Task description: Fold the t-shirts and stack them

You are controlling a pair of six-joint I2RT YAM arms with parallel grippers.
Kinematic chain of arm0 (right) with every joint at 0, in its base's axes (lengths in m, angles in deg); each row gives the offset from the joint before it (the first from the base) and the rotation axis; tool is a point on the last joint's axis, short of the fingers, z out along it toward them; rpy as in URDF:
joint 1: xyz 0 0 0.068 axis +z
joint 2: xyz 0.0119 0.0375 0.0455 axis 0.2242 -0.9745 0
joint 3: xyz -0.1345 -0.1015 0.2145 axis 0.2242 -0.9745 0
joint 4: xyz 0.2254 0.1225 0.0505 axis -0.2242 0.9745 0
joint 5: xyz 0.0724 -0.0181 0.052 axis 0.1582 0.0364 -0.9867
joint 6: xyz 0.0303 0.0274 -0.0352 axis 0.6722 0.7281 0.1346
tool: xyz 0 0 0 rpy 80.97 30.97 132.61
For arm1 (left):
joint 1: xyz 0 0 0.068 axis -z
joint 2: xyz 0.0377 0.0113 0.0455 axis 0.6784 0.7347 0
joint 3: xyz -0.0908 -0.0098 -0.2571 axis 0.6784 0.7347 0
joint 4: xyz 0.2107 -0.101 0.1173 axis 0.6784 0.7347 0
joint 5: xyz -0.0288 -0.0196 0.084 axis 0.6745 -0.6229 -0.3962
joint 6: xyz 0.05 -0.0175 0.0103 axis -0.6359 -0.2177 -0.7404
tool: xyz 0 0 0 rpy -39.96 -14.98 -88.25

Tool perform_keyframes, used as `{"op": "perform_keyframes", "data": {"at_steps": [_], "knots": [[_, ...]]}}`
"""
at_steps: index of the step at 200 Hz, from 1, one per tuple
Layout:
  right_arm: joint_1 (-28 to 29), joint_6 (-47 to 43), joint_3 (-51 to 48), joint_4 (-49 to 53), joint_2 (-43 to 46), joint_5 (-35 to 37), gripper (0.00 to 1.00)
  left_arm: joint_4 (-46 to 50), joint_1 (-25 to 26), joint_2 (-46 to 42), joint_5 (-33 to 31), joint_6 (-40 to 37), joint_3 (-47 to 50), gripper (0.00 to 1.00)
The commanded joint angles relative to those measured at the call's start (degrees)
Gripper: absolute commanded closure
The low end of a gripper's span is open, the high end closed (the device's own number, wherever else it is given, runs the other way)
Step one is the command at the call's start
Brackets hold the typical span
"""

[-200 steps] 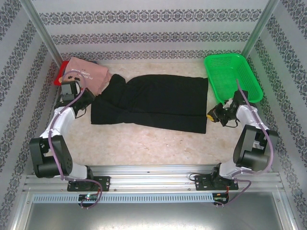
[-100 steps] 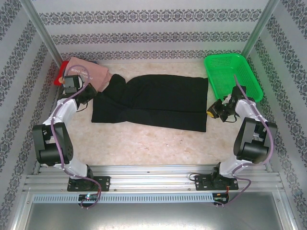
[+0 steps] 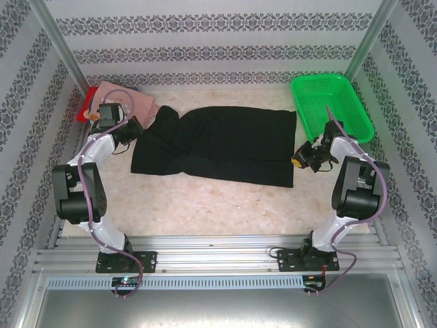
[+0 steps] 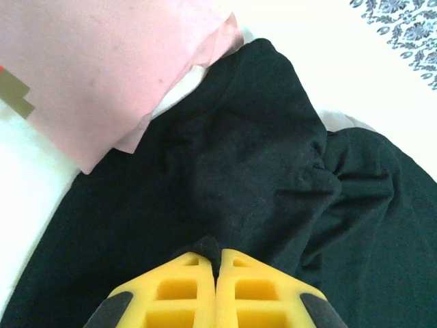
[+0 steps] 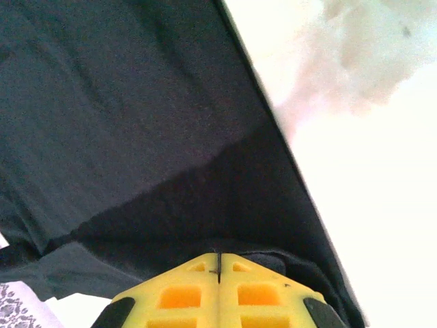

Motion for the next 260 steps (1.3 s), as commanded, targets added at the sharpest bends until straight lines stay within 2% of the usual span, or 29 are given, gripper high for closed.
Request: {"op": "perform_keyframes", "data": {"at_steps": [1, 181, 251, 260], "knots": [[0.4, -1.6, 2.1, -0.1, -1.7, 2.3, 1.0, -0.5, 1.2, 1.9, 0.6, -2.3, -2.5, 1.0], [0.8, -3.3, 5.1, 2.1, -3.4, 5.3, 1.0, -1.0, 4.4, 10.2, 3.2, -1.7, -14.4, 1.0], [0.9, -3.8, 5.7, 2.4, -3.9, 5.5, 1.0, -0.2, 5.2, 14.3, 1.4, -1.6, -17.6, 1.0], [0.9, -3.8, 6.0, 2.4, -3.9, 5.2, 0.97, 0.1, 5.2, 14.5, 1.0, -1.5, -17.9, 1.0]]}}
